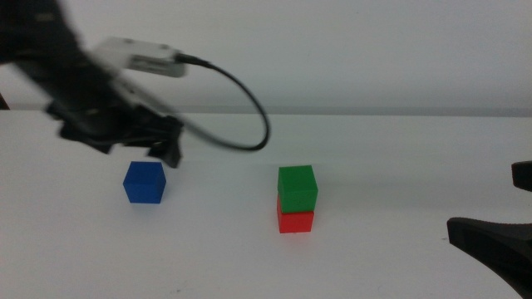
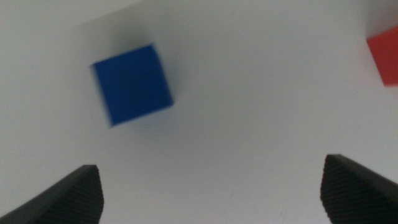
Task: Stack red cubes first, then green, then blue cubes in a specific spot.
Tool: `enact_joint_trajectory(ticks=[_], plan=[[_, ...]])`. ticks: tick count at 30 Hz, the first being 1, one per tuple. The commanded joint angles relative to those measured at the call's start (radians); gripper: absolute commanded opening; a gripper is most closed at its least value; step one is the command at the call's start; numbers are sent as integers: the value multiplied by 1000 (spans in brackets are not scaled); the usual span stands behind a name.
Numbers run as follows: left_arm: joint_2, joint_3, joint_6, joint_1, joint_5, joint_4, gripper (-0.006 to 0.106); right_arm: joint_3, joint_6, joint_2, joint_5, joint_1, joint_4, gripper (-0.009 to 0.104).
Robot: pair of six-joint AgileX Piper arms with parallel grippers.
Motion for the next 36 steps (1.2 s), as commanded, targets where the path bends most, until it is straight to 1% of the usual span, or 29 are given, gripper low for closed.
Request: enact_joint_trajectory(ticks=[1, 2, 4, 7, 10, 14, 21, 26, 36], plan=[[103, -99, -42, -19, 63, 24, 94, 3, -1, -4, -13, -5, -5, 93], [135, -127, -48, -19, 63, 32, 94, 3, -1, -4, -13, -5, -5, 93], [205, -187, -133, -19, 65, 46, 94, 3, -1, -4, -13, -5, -5, 93], [276, -239, -228, -19, 74, 108, 94, 3, -1, -4, -13, -5, -5, 93], [314, -260, -275, -11, 83, 170, 94, 3, -1, -4, -13, -5, -5, 93], [347, -260, -255, 23, 61, 149, 94, 3, -1, -4, -13, -5, -5, 93], [394, -260, -241, 59, 18, 149, 94, 3, -1, -4, -13, -5, -5, 93], [428, -260, -218, 70, -20, 133, 94, 3, -1, -4, -13, -5, -5, 93], [486, -260, -207, 70, -20, 129, 93, 3, -1, -4, -16, -5, -5, 93]])
